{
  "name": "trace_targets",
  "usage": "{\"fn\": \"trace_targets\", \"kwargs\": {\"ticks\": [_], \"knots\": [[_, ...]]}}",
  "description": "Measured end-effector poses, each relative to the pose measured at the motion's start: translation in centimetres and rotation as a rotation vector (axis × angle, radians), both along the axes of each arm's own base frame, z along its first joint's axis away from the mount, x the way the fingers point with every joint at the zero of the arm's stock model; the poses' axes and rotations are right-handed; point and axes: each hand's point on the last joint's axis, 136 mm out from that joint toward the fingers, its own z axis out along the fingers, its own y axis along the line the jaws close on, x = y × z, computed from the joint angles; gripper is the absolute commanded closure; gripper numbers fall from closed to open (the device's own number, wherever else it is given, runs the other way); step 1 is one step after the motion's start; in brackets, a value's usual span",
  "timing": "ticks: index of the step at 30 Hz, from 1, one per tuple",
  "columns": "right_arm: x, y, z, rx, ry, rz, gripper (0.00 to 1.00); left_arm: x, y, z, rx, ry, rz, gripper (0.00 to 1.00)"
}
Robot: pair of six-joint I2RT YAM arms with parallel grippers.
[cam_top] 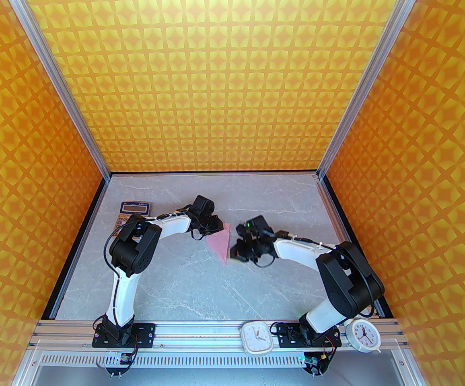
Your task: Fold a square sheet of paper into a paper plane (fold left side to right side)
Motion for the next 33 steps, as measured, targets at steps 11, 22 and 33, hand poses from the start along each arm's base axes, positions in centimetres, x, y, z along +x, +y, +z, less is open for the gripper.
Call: {"fn": "trace_targets", "kwargs": {"ticks": [11, 22, 33], "knots": [[7.6, 2.0, -0.2, -0.028, -0.044, -0.025, 0.97, -0.1, 4.1, 8.0, -0.068, -0.099, 0.109, 0.6], [8.1, 0.6, -4.5, -0.145, 0.008, -0.015, 0.97, -5.3, 8.3, 0.5, 0.055, 0.126, 0.227, 0.54], [8.1, 0.3, -5.0, -0.157, -0.007, -0.011, 0.97, -5.3, 5.9, -1.0, 0.079, 0.158, 0.21, 0.54]]}}
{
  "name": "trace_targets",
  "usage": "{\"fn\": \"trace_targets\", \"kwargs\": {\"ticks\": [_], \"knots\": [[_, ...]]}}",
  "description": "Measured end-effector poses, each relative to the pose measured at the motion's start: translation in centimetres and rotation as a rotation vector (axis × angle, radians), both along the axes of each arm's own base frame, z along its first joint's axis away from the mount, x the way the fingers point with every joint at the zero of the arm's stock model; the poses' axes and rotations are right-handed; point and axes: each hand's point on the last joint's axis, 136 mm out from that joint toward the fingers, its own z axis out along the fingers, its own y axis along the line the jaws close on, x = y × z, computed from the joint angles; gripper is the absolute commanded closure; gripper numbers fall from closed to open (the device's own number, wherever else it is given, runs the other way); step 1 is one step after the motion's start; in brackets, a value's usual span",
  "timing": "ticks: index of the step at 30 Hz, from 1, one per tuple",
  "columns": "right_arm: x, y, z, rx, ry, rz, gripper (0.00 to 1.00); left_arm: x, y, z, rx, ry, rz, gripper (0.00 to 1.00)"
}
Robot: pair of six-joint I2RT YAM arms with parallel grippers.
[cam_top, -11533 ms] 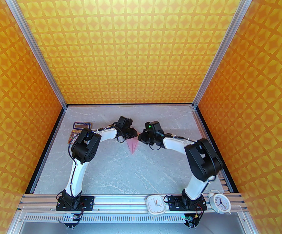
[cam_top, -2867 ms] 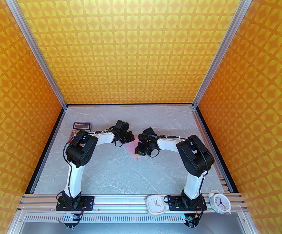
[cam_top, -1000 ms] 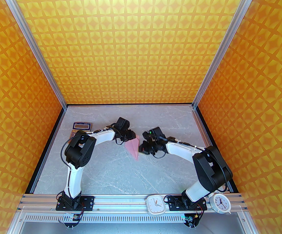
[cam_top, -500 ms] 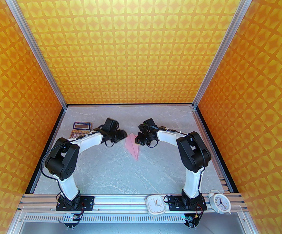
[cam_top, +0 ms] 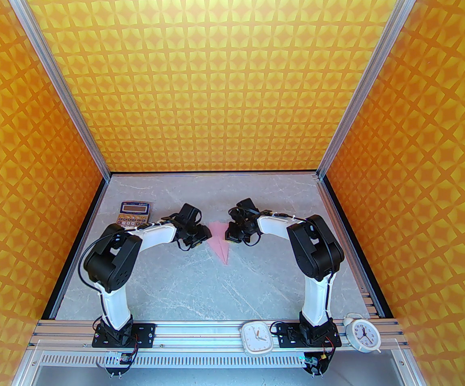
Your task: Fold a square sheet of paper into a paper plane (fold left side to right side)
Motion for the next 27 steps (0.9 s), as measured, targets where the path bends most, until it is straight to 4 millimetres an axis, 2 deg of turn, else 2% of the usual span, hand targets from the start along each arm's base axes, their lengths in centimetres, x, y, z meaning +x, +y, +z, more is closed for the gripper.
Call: {"fn": "trace_targets", "kwargs": {"ticks": [14, 22, 27], "knots": [[-0.1, 0.0, 0.0, 0.015, -0.029, 0.0, 0.97, 0.1, -3.2, 0.2, -0.021, -0.027, -0.027, 0.54], [-0.1, -0.1, 0.0, 0.034, -0.04, -0.001, 0.98, -0.2, -3.7, 0.4, -0.156, -0.094, -0.004, 0.56], [-0.1, -0.1, 0.0, 0.041, -0.047, -0.003, 0.98, -0.5, -4.3, 0.9, -0.242, -0.136, -0.002, 0.51]]}}
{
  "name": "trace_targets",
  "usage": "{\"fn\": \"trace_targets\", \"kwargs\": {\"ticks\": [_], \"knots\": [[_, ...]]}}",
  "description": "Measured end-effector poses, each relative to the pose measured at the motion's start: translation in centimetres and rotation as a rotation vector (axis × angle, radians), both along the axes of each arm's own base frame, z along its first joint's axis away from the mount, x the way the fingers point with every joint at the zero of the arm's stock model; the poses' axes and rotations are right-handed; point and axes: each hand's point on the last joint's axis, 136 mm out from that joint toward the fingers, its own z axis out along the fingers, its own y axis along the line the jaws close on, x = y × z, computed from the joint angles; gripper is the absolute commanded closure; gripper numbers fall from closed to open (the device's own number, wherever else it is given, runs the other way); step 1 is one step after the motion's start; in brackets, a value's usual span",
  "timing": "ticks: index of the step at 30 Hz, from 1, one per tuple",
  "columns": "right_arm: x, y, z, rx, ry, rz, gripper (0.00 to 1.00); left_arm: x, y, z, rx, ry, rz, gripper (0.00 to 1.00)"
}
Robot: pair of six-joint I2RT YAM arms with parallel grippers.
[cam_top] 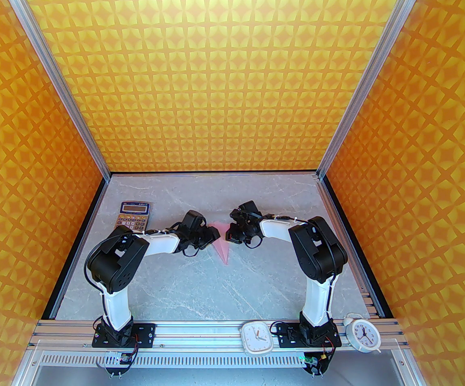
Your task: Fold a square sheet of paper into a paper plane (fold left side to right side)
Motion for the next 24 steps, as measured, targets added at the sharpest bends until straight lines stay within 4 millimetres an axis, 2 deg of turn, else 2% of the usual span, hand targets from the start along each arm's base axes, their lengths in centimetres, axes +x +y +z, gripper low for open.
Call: {"fn": "trace_targets", "kwargs": {"ticks": [7, 15, 17, 20, 24], "knots": [[0.0, 0.0, 0.0, 0.017, 0.002, -0.005, 0.98, -1.2, -1.8, 0.4, -0.073, -0.019, -0.04, 0.52], [0.1, -0.5, 0.1, 0.028, -0.004, -0.023, 0.97, -1.0, -2.6, 0.3, -0.082, -0.022, -0.06, 0.6], [0.2, -0.8, 0.1, 0.029, -0.007, -0.036, 0.97, -0.9, -3.2, 0.3, -0.086, -0.029, -0.071, 0.64], [0.4, -1.4, 0.1, 0.035, -0.006, -0.058, 0.97, -0.5, -4.0, 0.6, -0.097, -0.045, -0.082, 0.77], [0.6, -1.6, 0.2, 0.041, -0.004, -0.077, 0.93, -0.3, -4.4, 1.1, -0.105, -0.064, -0.091, 0.86]]}}
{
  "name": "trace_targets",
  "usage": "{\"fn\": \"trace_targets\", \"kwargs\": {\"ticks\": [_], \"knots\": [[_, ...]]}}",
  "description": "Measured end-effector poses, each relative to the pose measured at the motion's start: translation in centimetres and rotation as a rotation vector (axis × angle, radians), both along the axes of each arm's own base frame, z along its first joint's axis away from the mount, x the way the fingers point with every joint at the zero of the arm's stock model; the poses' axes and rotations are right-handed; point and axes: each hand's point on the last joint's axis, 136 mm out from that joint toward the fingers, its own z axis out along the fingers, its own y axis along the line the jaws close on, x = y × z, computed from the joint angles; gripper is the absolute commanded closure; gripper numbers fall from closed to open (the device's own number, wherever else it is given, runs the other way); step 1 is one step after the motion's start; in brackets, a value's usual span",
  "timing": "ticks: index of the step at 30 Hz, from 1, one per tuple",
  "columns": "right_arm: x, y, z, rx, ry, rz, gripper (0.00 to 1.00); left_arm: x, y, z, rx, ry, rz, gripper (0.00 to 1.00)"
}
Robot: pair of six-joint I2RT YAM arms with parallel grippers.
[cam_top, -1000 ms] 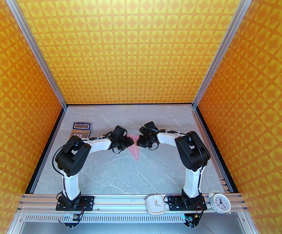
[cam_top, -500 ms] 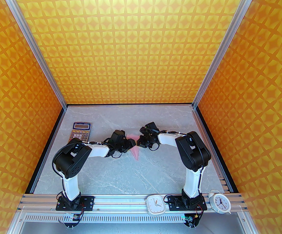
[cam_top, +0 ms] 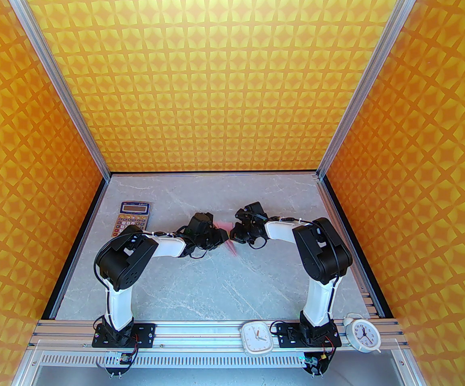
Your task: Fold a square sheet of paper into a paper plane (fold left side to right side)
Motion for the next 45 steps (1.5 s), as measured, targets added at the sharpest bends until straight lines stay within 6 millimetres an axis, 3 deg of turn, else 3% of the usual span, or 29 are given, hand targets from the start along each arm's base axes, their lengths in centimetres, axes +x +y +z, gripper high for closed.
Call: {"fn": "trace_targets", "kwargs": {"ticks": [2, 6, 11, 16, 20, 23, 27, 29, 34, 37, 41, 45], "knots": [[0.0, -0.2, 0.1, -0.005, 0.0, -0.016, 0.91, 0.1, -0.1, 0.1, 0.008, -0.008, 0.0, 0.93], [-0.5, -0.5, 1.9, 0.015, -0.018, -0.036, 0.83, -0.3, 0.9, -1.6, 0.088, 0.02, 0.017, 0.88], [0.7, -1.6, 7.6, 0.048, -0.154, -0.089, 0.75, -0.7, 1.7, -2.6, 0.146, 0.044, 0.018, 0.94], [1.3, -3.9, 11.1, 0.037, -0.248, -0.164, 0.64, -0.9, 2.4, -2.5, 0.188, 0.03, 0.011, 0.99], [0.9, -6.4, 11.7, -0.011, -0.27, -0.231, 0.54, -1.2, 3.7, -0.9, 0.259, 0.0, 0.004, 1.0], [0.6, -7.8, 11.9, -0.052, -0.281, -0.263, 0.42, -0.7, 4.8, 2.2, 0.337, -0.07, -0.002, 1.0], [0.5, -8.8, 12.3, -0.096, -0.301, -0.287, 0.16, 0.6, 6.7, 6.4, 0.471, -0.188, 0.01, 1.0], [0.4, -9.4, 12.4, -0.119, -0.31, -0.298, 0.06, 1.1, 8.2, 7.3, 0.578, -0.222, 0.019, 1.0], [0.3, -11.3, 12.7, -0.18, -0.323, -0.344, 0.01, 1.5, 12.4, 7.1, 0.933, -0.261, 0.02, 1.0], [0.0, -12.4, 13.1, -0.208, -0.333, -0.371, 0.01, 1.2, 13.8, 6.3, 1.153, -0.278, 0.001, 1.0], [-0.6, -13.7, 13.4, -0.237, -0.342, -0.396, 0.02, 0.2, 13.9, 5.3, 1.388, -0.335, -0.065, 1.0], [-1.1, -14.4, 13.2, -0.255, -0.336, -0.406, 0.02, -0.2, 11.9, 3.9, 1.56, -0.38, -0.129, 0.95]]}}
